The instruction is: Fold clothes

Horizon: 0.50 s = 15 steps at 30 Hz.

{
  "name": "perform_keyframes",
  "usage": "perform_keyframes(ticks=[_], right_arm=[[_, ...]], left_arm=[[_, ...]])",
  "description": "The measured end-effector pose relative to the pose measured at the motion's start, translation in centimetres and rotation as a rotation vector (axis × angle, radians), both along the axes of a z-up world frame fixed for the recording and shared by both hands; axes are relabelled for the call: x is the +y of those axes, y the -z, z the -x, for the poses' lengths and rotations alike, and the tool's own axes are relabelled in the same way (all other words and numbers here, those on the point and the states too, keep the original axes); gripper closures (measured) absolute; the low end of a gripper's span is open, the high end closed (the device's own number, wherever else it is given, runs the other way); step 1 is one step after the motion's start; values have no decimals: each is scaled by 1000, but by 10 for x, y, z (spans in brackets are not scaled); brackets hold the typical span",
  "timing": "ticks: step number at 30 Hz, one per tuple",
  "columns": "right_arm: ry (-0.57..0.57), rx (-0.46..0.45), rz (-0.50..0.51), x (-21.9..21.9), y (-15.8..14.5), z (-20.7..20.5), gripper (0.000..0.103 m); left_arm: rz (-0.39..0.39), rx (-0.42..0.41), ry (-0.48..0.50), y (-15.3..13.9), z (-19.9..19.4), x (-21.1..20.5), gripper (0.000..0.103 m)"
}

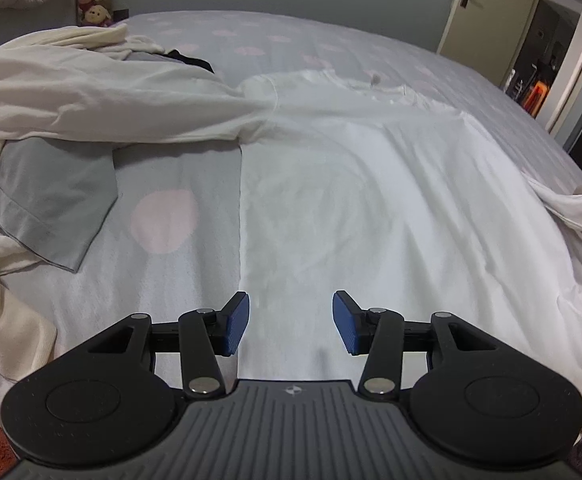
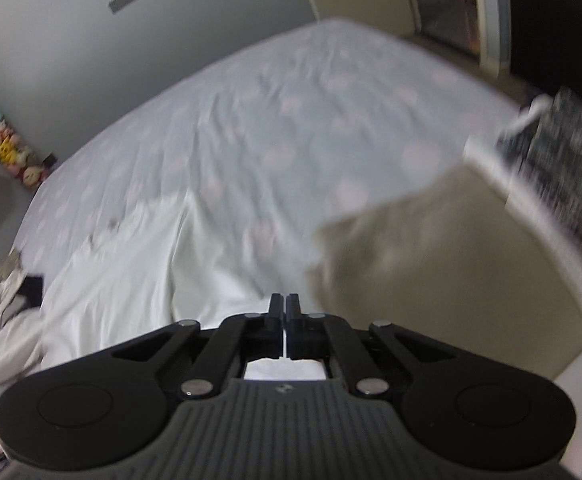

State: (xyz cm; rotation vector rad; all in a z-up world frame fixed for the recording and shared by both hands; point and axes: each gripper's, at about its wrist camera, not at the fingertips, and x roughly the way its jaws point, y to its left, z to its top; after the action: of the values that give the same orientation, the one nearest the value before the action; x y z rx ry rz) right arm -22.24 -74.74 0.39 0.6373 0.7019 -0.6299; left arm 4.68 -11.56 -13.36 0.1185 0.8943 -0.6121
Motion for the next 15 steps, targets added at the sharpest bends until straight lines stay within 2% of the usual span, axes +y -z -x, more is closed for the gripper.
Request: perform_keyframes(ticks=[8,11,15], right_arm=[[142,22,114,-69,-38,8,102],[216,57,137,-100,-35,12,102],[302,125,159,-135,-14,11,103]], left_arm=[[-3,-14,-35,0,-5,-2,59],[-22,-5,-33,2,-7,-7,59],[-44,7,-21,4,-6,-13,59]])
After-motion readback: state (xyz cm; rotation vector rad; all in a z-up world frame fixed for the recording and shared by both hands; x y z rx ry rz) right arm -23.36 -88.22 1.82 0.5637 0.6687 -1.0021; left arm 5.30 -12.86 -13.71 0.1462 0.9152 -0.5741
